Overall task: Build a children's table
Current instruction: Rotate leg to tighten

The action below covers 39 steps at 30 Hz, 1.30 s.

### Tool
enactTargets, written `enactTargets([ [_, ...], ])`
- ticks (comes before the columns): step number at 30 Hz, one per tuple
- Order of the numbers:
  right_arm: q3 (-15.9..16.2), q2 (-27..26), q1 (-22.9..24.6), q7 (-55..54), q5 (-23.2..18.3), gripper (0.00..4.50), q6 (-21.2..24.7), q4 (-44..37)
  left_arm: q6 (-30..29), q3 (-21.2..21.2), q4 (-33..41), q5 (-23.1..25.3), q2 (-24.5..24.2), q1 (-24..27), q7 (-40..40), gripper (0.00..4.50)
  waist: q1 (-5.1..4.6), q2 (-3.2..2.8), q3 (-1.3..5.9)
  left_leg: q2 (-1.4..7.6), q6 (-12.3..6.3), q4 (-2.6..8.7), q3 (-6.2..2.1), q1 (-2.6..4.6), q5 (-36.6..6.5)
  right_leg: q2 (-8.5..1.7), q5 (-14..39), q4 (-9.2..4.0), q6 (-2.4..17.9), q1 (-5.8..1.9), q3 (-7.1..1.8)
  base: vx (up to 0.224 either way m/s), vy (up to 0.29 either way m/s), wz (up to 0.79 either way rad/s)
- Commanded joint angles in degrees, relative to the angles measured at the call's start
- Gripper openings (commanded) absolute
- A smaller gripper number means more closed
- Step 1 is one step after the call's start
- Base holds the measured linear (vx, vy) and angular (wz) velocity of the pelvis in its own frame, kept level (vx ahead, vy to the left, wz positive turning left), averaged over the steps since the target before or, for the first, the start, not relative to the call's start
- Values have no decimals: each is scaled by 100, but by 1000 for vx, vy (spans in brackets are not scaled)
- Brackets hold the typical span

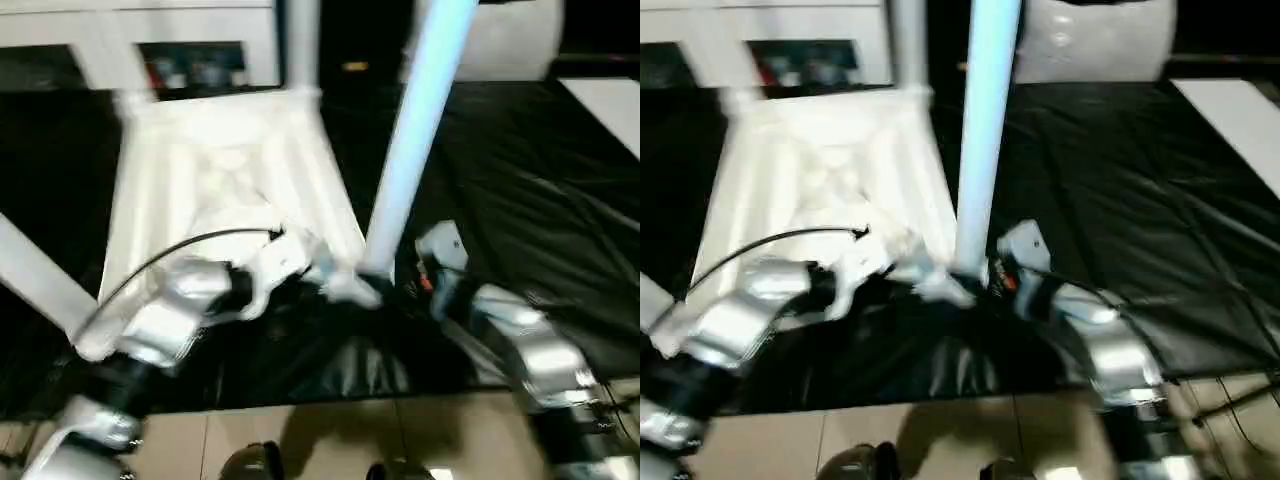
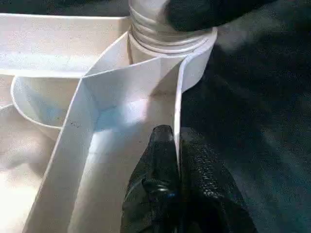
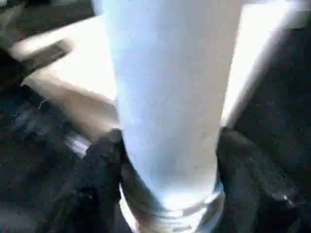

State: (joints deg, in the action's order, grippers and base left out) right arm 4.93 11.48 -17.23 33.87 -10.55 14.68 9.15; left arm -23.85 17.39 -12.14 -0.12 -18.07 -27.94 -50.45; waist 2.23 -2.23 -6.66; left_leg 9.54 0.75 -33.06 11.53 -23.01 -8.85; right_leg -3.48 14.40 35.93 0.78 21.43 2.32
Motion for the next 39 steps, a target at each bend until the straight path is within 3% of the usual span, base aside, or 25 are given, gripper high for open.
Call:
enactTargets([
  [1, 562, -520, 71, -299, 12, 253, 354, 85, -259, -95, 52, 19, 478, -267, 931, 0, -45, 92, 243, 414, 229, 524, -304, 180, -1997, -560, 2133, -617, 911, -1, -326, 0, 0, 0],
  [2, 497, -942, -28, -933, 175, 251, 421, 200, -412, -136, -7, 104, 900, -394, 1409, 0, -54, 86, 253, 408, 201, 519, -293, 181, -1937, -559, 2022, -617, 926, 1, -333, 0, 0, 0],
  [3, 499, -986, -39, -1003, 199, 250, 424, 207, -438, -138, -8, 117, 955, -409, 1464, 0, -71, 84, 256, 411, 161, 517, -276, 183, -1818, -557, 1808, -624, 960, 18, -344, 0, 0, 0],
  [7, 375, -1310, -106, -1512, 268, 250, 504, 316, -509, -82, 2, 173, 1306, -472, 1706, 0, -54, 90, 298, 394, -104, 486, -243, 159, -1323, -530, 1062, -593, 999, -40, -321, 0, 0, 0],
  [8, 314, -1314, -90, -1482, 217, 250, 456, 298, -487, -5, 21, 221, 1286, -459, 1650, 0, -39, 66, 319, 390, -211, 471, -233, 156, -1163, -536, 814, -592, 1012, -59, -321, 53, -6, -1],
  [9, 274, -1332, -71, -1487, 203, 306, 436, 263, -532, 41, 67, 277, 1279, -441, 1626, 0, -29, 72, 330, 389, -312, 452, -226, 145, -959, -531, 452, -567, 1045, -75, -319, 77, -14, -1],
  [13, 124, -942, 42, -1003, 116, 330, 78, -16, -433, 144, 179, 343, 852, -278, 1202, 0, 1, 61, 349, 385, -582, 414, -217, 115, -669, -529, -214, -510, 1158, -123, -290, 13, -3, 0],
  [18, 47, -342, 119, -294, 16, 375, -224, -201, -28, 119, 145, 290, 451, -163, 754, 0, -41, 66, 333, 398, -596, 412, -218, 110, -813, -517, 1, -526, 1203, -140, -282, 0, 0, 0],
  [22, -149, 383, 79, 750, -261, 408, -323, -269, 509, 183, 192, 112, -68, 32, -99, 0, -29, 76, 354, 398, -673, 380, -201, 125, -747, -514, -42, -512, 1306, -146, -286, 0, 0, 0],
  [26, -141, 969, -50, 1904, -598, 408, -233, -258, 1006, 290, 186, -61, -529, 149, -868, 0, 11, 59, 368, 421, -789, 368, -203, 140, -622, -502, -272, -466, 1385, -140, -272, 0, 0, 0],
  [27, -98, 1086, -99, 2137, -620, 408, -303, -194, 1087, 287, 143, -80, -579, 146, -960, 0, 16, 85, 375, 431, -801, 367, -191, 153, -633, -493, -308, -457, 1422, -130, -269, 0, 0, 0],
  [32, 91, 1438, -344, 3054, -720, 408, -455, 97, 1412, 365, 18, -177, -856, 113, -1547, 0, 75, 76, 371, 435, -751, 361, -182, 165, -684, -511, -138, -448, 1492, -118, -266, 0, 0, 0],
  [36, 288, 1687, -617, 3964, -911, 373, -217, 347, 1741, 527, -134, -198, -1105, 31, -2109, 0, 130, 99, 394, 426, -815, 331, -175, 156, -552, -500, -327, -402, 1570, -127, -248, 0, 0, 0],
  [39, 384, 1744, -708, 4167, -834, 339, -301, 496, 1816, 577, -157, -179, -1151, 14, -2268, 0, 155, 104, 403, 436, -870, 317, -171, 155, -443, -511, -488, -370, 1603, -123, -248, 0, 0, 0],
])
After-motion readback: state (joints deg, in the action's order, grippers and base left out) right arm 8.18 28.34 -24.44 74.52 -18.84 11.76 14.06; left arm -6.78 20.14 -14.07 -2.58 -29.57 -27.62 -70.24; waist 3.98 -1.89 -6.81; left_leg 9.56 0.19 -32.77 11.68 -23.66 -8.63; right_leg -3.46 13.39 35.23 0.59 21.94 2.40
